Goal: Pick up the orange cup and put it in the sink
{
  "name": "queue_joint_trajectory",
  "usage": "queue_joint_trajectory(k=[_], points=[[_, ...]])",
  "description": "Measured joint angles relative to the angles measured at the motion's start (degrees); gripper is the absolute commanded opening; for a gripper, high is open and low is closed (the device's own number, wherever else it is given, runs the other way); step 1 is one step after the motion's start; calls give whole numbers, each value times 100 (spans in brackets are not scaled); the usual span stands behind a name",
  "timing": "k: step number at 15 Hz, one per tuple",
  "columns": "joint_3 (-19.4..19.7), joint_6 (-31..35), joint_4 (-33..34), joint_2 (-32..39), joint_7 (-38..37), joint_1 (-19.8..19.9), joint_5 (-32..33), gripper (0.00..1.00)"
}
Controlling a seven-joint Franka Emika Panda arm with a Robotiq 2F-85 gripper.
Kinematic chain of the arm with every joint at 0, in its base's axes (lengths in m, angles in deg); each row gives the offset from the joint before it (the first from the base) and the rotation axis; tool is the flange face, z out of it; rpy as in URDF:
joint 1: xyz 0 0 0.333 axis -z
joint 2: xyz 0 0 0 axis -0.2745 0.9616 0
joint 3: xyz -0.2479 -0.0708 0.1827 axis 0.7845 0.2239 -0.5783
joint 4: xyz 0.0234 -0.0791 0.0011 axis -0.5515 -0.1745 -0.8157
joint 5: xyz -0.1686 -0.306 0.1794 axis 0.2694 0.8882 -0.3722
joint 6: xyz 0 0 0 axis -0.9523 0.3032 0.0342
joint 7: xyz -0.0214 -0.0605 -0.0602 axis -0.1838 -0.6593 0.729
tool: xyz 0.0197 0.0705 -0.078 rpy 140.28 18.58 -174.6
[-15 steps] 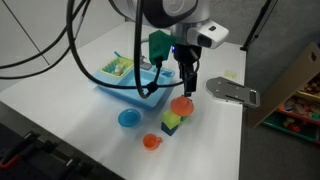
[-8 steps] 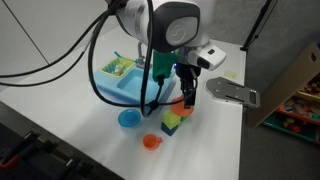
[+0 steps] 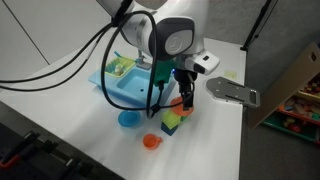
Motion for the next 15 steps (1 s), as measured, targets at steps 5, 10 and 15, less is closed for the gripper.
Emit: queue_joint_trajectory(k=[5, 10, 15], points=[[3, 2, 87, 149, 0, -60, 0, 66], [12, 2, 152, 188, 0, -102, 0, 23], [207, 4, 150, 69, -1, -469, 148, 13]])
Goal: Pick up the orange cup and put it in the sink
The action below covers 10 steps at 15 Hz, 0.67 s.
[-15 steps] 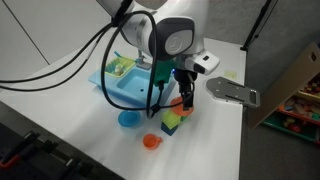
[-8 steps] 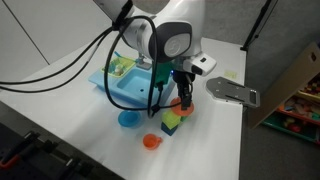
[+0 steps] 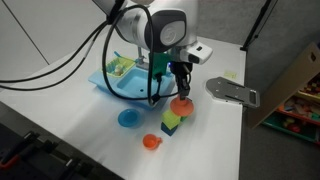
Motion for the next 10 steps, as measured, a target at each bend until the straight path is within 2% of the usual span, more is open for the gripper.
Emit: queue_joint_trajectory(k=[4, 10], points=[[127, -1, -215, -403, -6, -387, 261, 13], [38, -11, -672, -971, -6, -729, 445, 13]])
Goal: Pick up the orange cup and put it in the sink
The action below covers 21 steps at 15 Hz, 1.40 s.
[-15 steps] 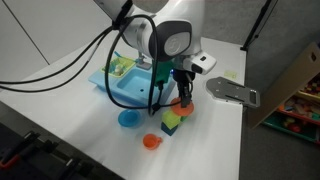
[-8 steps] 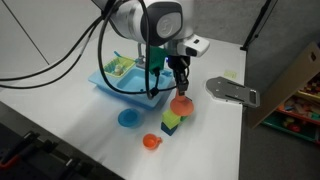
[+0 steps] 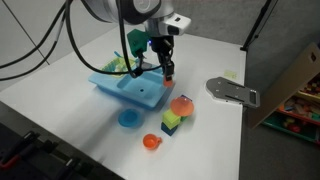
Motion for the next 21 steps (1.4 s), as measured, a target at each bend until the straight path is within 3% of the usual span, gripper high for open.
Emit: queue_joint_trajectory(k=[10, 21], points=[[-402, 4, -632, -112, -23, -517, 139, 13], [-496, 34, -61, 462, -310, -799, 140, 13]])
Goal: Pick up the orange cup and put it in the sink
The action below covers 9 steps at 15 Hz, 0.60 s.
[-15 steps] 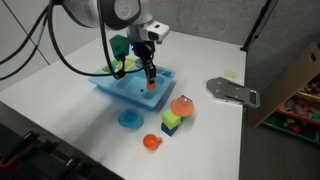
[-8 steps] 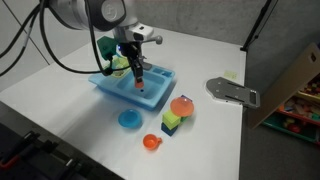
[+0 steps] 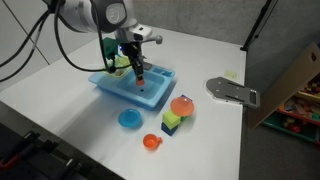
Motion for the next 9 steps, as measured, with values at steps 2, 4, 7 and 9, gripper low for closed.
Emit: queue_joint_trajectory(k=[2, 4, 7, 9], points=[[0, 0, 175, 186, -21, 0, 0, 13], [-1, 0, 352, 370, -30, 0, -1, 13], [-4, 0, 606, 646, -30, 4, -12, 13], [-22, 0, 740, 808, -30, 15, -42, 13]])
